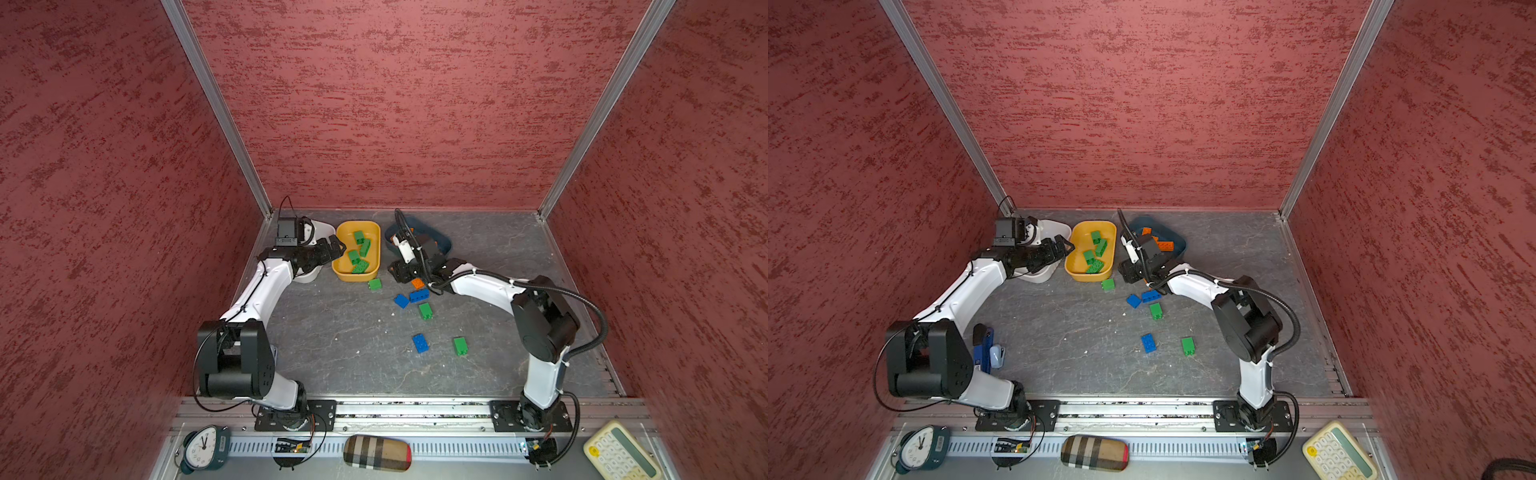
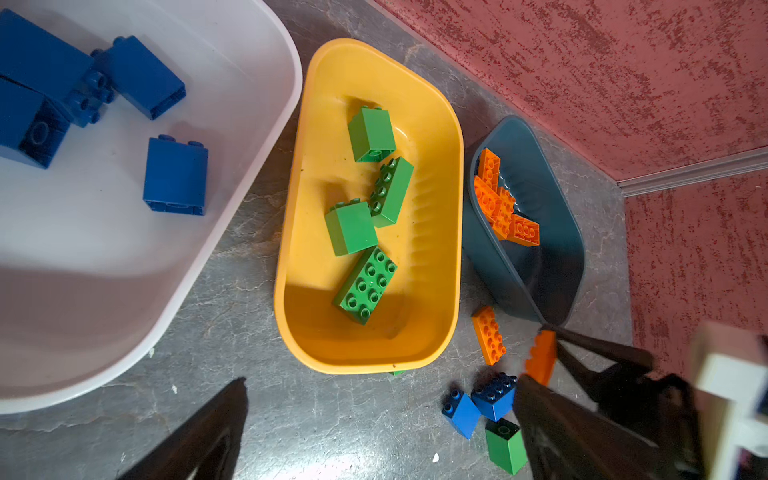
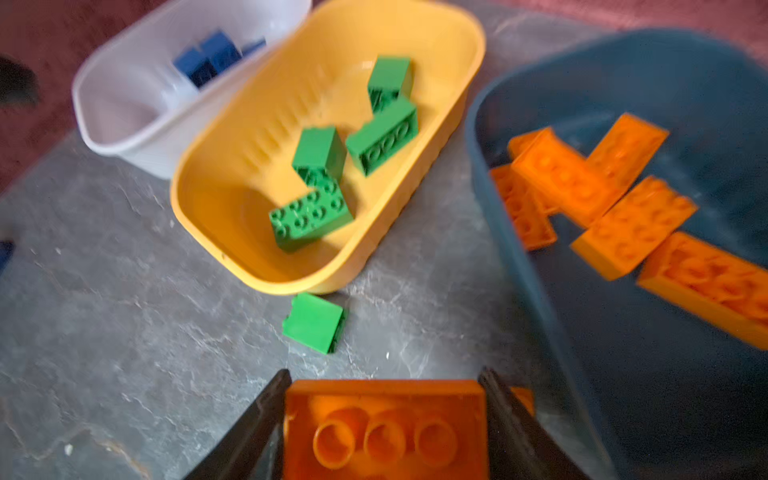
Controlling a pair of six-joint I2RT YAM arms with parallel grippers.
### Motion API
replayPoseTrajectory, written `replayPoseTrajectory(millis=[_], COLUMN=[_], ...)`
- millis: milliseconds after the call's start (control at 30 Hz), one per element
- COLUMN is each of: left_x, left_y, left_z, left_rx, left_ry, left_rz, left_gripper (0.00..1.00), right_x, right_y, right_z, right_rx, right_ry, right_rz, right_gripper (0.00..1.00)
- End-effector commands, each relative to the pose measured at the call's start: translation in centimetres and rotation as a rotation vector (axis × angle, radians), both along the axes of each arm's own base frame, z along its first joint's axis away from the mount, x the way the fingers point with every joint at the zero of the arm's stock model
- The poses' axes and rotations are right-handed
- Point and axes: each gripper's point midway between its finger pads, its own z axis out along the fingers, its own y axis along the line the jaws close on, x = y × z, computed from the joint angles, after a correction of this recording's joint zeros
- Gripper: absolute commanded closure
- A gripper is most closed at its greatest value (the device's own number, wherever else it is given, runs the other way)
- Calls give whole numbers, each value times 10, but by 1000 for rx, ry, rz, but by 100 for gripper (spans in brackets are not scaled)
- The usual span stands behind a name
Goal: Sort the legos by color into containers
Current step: 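Grasp the orange brick with the right gripper and lift it, then drop the orange brick into the teal tub while the left gripper reaches forward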
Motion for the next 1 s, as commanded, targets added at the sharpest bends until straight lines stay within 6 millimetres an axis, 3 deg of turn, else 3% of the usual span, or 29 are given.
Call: replayPoseTrajectory(millis=[0,100,200,367,567,800,967], left_x=[2,0,-2,-14,-35,-55,-56], left_y=[0,-4,-17,-58,-104,-139,-149], left_z=[4,0,-3,-12,-30,-69,-97], left_rx=[98,177,216,269,365,483,576], left_ry=[-10,-8,-12,-3,36,115,172], left_rz=[-5,-13,-43,-111,-104,-138,-133], left_gripper=[0,1,0,1,1,1,0], right_x=[31,57,79,94,88,63,33], right_y=[-29,-64,-90,-102,-95,-102,-122], right_z=[39,33,15,-1,15,36,49], right_rx=[155,197,126,56,72,105,213], right_ry=[-79,-50,-19,21,-22,-77,-146], right_rz=[-121,-269,-427,-533,-453,-410,-458], right_gripper=[46,46,46,39,17,2,1])
